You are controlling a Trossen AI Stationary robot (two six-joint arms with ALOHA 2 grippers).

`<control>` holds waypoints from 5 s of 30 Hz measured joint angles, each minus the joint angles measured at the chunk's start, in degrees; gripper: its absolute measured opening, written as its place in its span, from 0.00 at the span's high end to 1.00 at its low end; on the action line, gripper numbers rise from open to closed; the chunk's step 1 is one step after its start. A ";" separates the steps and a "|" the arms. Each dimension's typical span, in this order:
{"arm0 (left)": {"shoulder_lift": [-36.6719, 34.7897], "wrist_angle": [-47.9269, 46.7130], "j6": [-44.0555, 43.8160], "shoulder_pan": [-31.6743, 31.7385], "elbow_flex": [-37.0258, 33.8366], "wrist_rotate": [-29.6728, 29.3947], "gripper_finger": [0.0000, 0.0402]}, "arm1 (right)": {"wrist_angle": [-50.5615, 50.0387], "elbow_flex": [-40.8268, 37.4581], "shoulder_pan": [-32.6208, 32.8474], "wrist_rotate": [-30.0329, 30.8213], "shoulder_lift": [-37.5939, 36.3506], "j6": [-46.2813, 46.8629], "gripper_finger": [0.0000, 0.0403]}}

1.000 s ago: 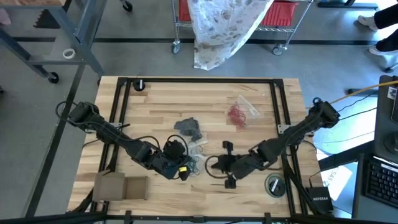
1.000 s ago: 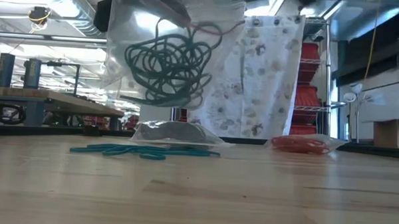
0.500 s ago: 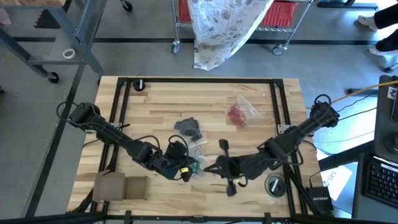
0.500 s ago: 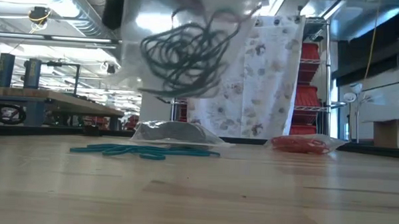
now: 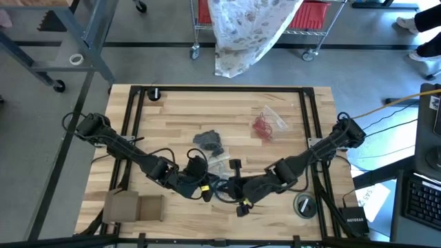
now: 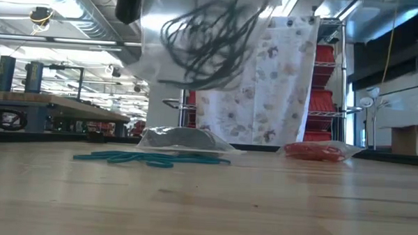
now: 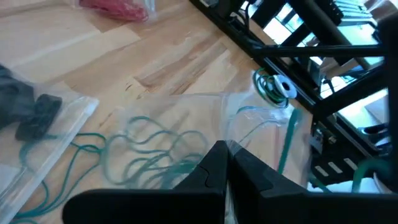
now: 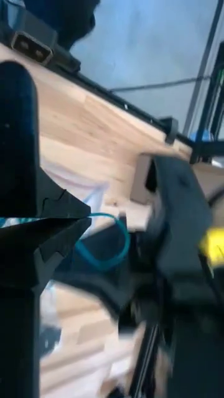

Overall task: Sort rubber bands
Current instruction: Put the blue rubber band into the transparent zip lock bag

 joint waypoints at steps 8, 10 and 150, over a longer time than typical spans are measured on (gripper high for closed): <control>0.14 -0.53 0.10 0.92 0.00 0.01 1.00 | 3.96 0.07 0.83 -0.99 0.92 -1.34 1.00; 0.21 -0.52 0.08 1.02 0.00 0.03 1.00 | 3.44 1.46 0.81 -0.62 0.82 -1.78 1.00; -10.37 -23.59 3.18 -0.63 0.00 -7.07 1.00 | 14.23 -21.51 -15.81 -7.12 11.73 2.44 0.57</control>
